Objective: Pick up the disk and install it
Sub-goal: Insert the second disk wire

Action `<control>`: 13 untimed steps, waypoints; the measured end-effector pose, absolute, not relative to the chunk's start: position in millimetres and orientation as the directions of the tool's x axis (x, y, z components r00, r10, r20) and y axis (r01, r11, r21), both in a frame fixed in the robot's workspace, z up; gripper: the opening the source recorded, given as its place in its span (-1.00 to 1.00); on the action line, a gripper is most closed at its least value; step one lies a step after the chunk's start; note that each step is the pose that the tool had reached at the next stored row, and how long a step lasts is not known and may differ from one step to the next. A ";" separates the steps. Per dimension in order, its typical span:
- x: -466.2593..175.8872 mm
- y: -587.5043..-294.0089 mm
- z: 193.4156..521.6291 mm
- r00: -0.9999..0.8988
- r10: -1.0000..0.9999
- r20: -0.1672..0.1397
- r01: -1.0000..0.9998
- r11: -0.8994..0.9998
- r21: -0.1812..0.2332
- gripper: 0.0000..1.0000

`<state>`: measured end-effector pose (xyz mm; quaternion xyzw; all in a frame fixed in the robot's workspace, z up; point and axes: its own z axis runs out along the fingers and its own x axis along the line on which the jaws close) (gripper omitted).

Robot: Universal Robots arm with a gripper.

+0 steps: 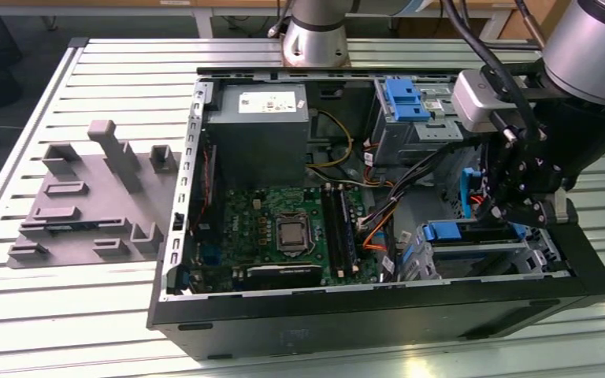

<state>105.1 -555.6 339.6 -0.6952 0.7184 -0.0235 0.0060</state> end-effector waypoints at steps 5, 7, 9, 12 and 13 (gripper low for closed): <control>105.1 -558.2 341.4 -0.033 -0.999 0.023 -0.999 0.032 -0.042 -0.79; 105.2 -558.2 345.3 -0.033 -0.999 0.022 -0.999 0.033 -0.042 -0.79; 105.2 -558.2 349.5 -0.033 -0.999 0.022 -0.999 0.032 -0.042 -0.79; 103.3 -558.2 351.4 -0.033 -0.999 0.022 -0.999 0.032 -0.042 -0.79; 101.4 -558.1 351.4 -0.033 -0.999 0.022 -0.999 0.032 -0.042 -0.79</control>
